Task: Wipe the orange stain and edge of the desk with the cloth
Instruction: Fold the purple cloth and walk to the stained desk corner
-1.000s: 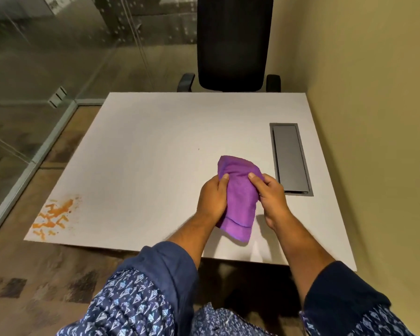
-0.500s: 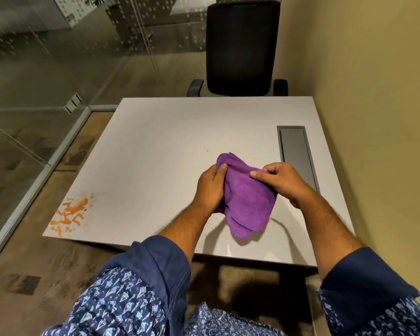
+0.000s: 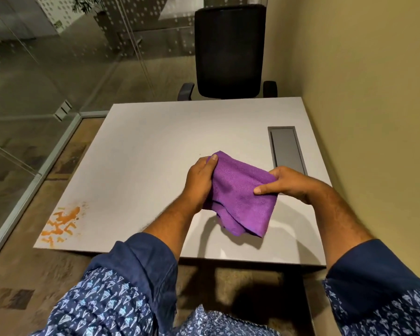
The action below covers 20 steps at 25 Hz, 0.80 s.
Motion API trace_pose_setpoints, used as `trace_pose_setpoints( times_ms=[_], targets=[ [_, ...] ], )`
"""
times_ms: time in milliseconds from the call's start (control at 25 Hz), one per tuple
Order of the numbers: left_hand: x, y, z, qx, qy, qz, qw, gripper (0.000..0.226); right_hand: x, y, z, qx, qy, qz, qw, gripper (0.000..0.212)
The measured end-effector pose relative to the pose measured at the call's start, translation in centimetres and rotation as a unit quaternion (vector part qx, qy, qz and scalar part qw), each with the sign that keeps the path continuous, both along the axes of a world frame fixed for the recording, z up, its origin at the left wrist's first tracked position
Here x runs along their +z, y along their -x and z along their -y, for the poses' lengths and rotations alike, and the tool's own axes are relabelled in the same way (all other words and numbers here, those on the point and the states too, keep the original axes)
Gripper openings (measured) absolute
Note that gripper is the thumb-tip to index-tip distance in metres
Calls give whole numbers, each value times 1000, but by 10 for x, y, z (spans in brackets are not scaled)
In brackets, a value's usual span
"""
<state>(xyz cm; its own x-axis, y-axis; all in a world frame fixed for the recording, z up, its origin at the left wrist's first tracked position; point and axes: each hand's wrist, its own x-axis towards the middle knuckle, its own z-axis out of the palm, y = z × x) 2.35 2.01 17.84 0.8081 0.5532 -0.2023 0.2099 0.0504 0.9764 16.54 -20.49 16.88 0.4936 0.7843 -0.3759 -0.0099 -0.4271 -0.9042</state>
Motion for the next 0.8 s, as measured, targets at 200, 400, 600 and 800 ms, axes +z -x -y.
trace_pose_setpoints(
  times_ms=[200,400,600,800],
  targets=[
    [5,12,-28,-75,36,-51,995,37,13,0,0,-28,-71,4,997,71],
    [9,13,-23,-208,-130,-2,969,57,40,14,-31,-10,-119,17,993,39],
    [40,-3,-15,-323,-189,19,927,44,66,12,-51,81,-50,111,989,28],
    [53,5,-31,-336,-110,24,935,20,73,-1,-39,128,60,138,980,57]
  ],
)
